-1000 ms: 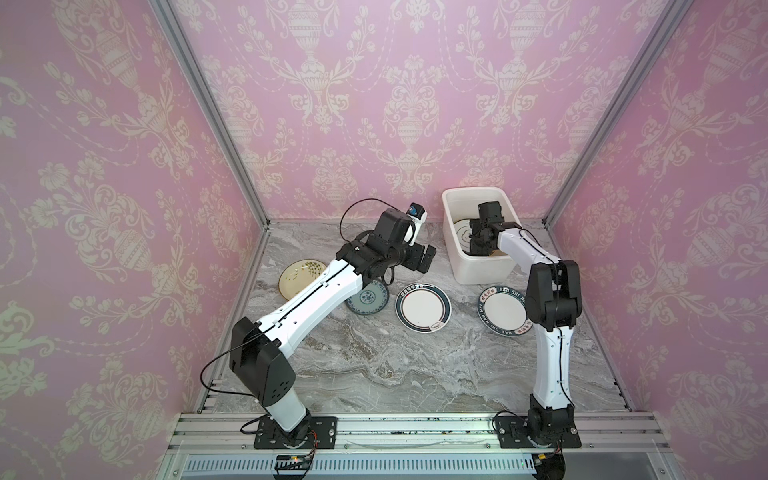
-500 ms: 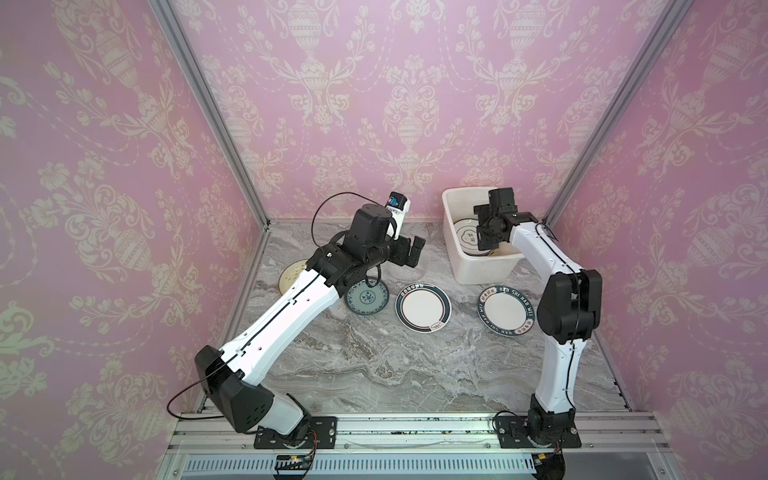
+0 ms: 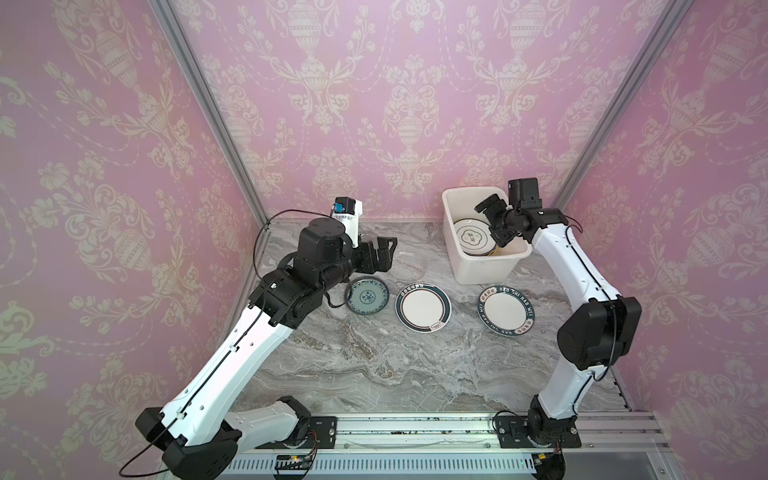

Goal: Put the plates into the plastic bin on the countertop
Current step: 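Open the right gripper and raise it out of the bin, then move both grippers to the green-and-red rimmed plate from opposite sides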

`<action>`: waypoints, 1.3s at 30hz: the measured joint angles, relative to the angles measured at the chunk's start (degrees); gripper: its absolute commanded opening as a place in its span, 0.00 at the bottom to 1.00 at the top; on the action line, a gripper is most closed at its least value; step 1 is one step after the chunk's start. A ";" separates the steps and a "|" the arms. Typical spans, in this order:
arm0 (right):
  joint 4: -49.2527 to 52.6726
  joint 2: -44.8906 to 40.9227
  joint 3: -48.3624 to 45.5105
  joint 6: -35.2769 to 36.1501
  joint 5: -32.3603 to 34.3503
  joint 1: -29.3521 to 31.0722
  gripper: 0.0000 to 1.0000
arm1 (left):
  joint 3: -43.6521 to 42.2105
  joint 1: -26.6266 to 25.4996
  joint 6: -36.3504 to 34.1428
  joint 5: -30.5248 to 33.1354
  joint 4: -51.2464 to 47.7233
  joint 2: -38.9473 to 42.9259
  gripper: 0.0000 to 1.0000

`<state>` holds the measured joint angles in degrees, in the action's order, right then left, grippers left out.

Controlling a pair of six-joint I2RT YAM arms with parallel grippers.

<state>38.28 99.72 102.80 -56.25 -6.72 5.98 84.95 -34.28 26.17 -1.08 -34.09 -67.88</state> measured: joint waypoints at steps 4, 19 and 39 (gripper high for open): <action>1.68 -10.58 -6.32 9.42 -5.66 -0.02 0.94 | -0.04 0.00 5.16 -3.65 -3.54 -1.60 0.99; -16.90 -33.00 -58.34 4.17 -18.21 10.21 0.85 | -20.70 1.46 28.41 -14.67 -2.62 -8.72 0.97; -54.86 -14.82 -75.06 -16.61 -16.46 11.80 0.56 | -27.04 2.82 36.98 -18.75 12.17 -13.92 0.92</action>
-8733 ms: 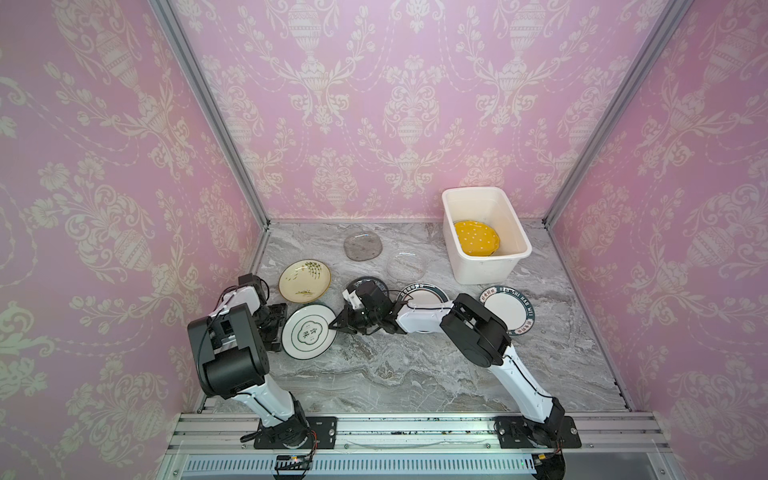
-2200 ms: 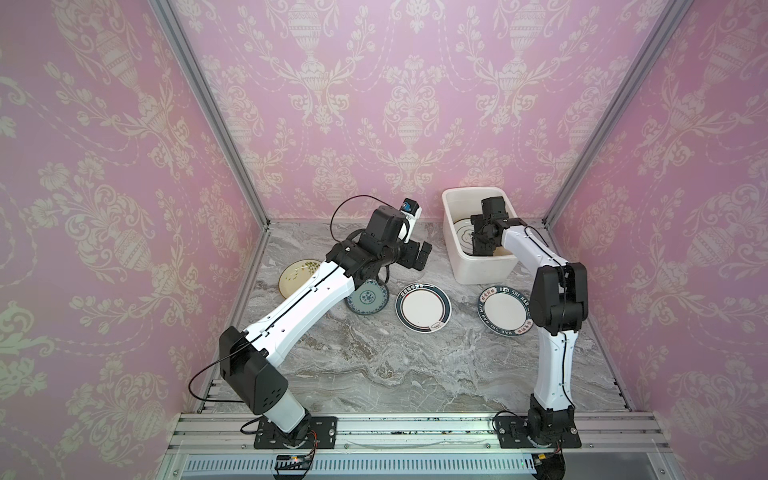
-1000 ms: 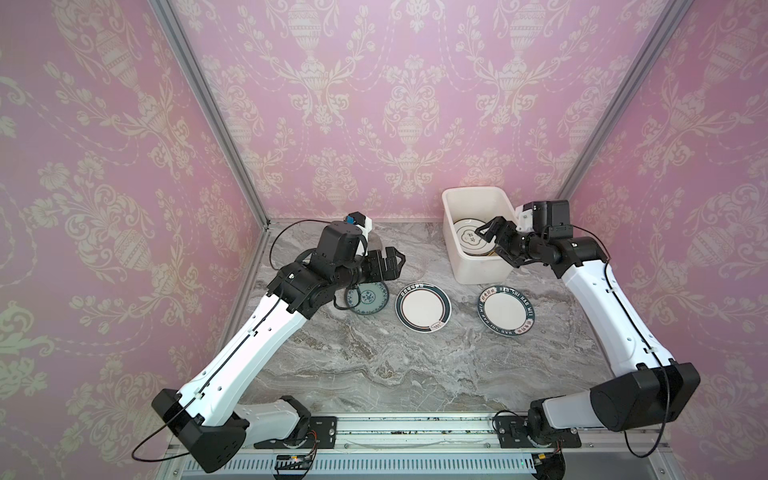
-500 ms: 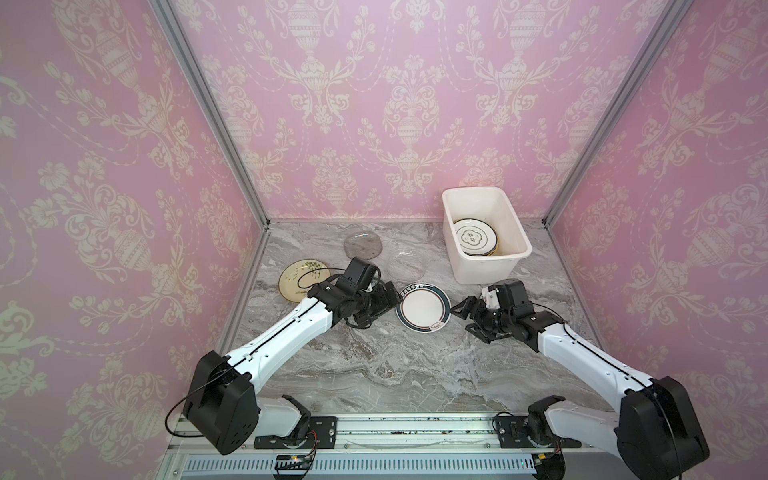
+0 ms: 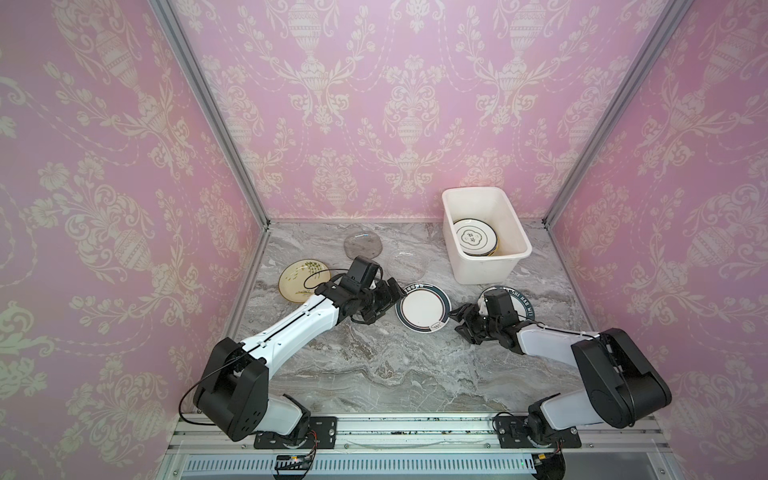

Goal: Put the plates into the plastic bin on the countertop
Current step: 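Move both grippers to the green-and-red rimmed plate from opposite sides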

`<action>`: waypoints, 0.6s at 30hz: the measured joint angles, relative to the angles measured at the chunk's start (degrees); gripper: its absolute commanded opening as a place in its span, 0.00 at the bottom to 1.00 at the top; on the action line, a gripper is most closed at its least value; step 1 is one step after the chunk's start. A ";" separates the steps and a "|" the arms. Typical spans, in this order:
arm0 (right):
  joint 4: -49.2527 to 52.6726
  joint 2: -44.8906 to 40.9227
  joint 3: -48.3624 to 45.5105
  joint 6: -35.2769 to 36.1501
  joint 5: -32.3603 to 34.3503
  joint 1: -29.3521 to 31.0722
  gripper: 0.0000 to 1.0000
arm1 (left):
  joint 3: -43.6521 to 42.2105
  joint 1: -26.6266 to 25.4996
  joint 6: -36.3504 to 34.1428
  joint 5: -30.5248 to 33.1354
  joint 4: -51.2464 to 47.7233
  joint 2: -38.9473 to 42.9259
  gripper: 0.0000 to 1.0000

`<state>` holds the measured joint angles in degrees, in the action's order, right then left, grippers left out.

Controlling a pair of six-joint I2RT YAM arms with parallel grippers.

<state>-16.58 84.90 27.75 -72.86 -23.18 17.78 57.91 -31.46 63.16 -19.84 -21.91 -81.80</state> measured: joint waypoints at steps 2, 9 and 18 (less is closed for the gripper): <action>-1.62 1.18 0.17 -0.59 -0.04 0.07 0.53 | -0.57 0.15 0.42 -0.11 0.09 0.04 0.92; -4.59 5.79 2.34 -0.92 -0.48 1.05 0.37 | -1.22 0.28 1.77 -0.68 1.29 0.39 0.91; 0.94 6.62 4.81 0.39 0.26 2.14 0.18 | -1.66 0.98 2.64 -0.90 2.21 1.55 0.91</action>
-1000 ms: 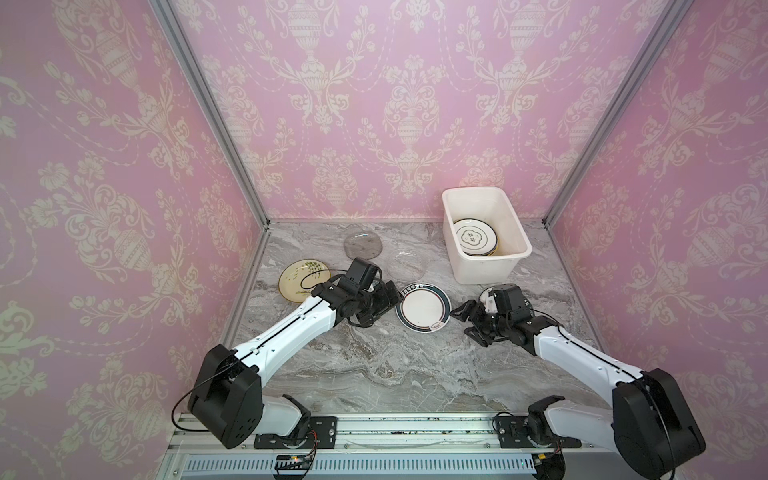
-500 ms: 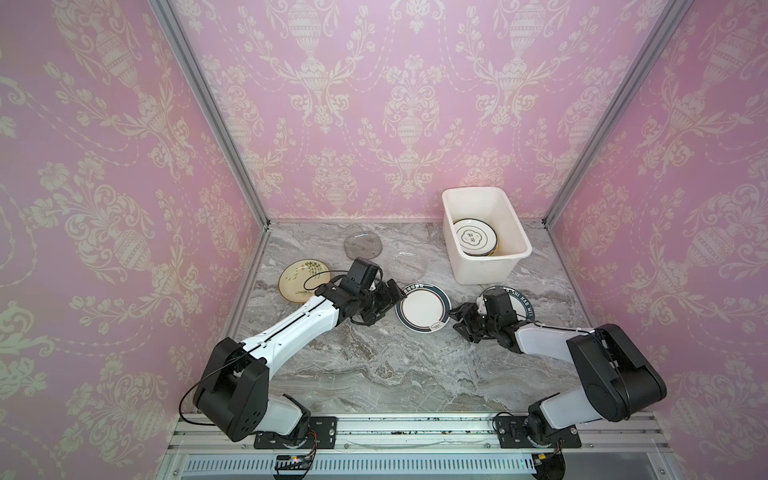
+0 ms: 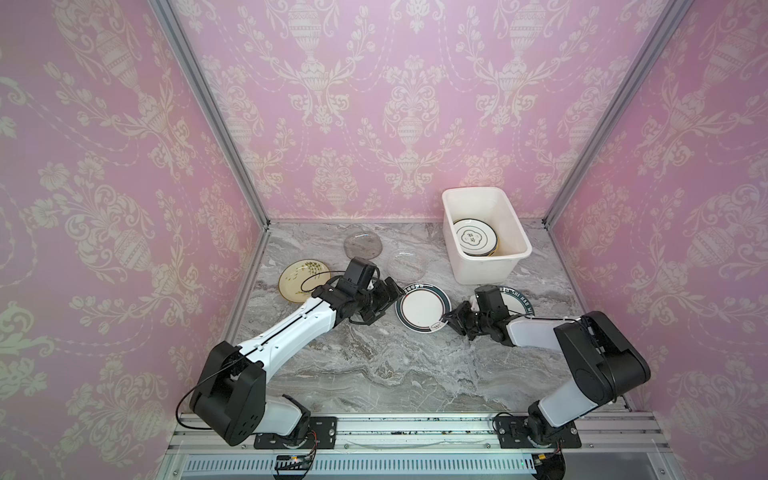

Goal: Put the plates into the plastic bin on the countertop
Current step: 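Move both grippers to the green-and-red rimmed plate from opposite sides, then tilt the rimmed plate up with the right gripper while the left pushes its edge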

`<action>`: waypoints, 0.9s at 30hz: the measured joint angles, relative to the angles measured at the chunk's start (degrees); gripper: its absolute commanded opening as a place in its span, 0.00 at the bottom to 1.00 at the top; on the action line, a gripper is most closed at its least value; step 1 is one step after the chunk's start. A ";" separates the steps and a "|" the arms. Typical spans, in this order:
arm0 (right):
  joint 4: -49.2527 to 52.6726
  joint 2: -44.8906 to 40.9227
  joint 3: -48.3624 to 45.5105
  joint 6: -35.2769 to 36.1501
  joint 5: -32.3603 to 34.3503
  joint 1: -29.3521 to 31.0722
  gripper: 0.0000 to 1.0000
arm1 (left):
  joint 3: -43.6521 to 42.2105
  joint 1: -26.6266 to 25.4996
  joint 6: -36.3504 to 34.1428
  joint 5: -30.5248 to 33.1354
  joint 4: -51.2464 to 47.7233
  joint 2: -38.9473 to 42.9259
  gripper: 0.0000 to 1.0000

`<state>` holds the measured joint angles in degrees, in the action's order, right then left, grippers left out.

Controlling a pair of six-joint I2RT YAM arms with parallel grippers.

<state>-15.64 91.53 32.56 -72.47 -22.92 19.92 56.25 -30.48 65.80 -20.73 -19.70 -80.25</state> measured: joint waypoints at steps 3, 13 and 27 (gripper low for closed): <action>3.30 -0.20 1.22 0.74 0.04 0.59 0.10 | -0.31 0.35 0.17 0.00 0.31 0.15 0.91; 13.46 -5.99 3.13 2.78 0.94 2.01 0.00 | -2.08 1.49 0.35 0.00 0.44 2.51 0.91; 31.65 -26.14 6.10 8.76 -0.50 2.36 0.00 | -2.19 4.00 -4.17 -2.99 -1.97 4.79 0.86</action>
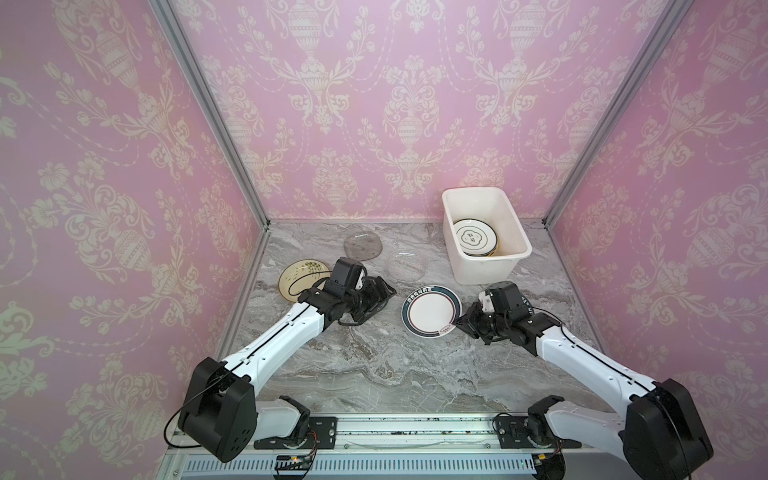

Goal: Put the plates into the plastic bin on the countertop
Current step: 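Tilt the rimmed plate up with the right gripper while the left pushes its edge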

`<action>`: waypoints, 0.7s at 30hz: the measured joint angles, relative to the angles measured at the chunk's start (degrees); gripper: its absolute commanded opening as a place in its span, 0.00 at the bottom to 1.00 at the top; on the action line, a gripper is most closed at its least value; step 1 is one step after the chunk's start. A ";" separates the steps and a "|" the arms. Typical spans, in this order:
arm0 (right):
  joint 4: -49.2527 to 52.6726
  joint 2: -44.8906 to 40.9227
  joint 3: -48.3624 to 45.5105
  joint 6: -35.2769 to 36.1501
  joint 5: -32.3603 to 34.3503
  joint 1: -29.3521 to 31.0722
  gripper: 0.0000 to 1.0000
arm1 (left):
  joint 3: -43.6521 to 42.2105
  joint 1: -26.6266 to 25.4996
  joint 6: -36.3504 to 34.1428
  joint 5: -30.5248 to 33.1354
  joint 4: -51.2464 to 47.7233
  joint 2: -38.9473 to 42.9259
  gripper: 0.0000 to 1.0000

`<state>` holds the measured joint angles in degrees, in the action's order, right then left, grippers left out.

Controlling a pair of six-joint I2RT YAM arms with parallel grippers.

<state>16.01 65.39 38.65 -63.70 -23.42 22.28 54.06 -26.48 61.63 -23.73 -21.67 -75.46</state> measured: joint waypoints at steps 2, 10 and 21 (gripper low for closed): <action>-0.13 -1.38 1.44 0.39 -1.51 0.00 0.00 | 0.15 0.20 -1.81 -1.29 -0.81 0.00 0.85; -4.28 -3.28 3.45 -0.81 -7.89 0.00 0.00 | 0.66 0.50 -5.97 -7.65 -0.37 0.00 0.69; -8.94 -1.77 5.66 -2.69 -11.52 0.00 0.00 | -0.24 0.50 -2.82 -11.93 8.90 0.15 0.30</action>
<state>7.07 63.61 44.31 -66.39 -34.94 22.28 53.82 -25.98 58.81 -35.66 -12.78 -75.31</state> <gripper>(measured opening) 0.076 0.358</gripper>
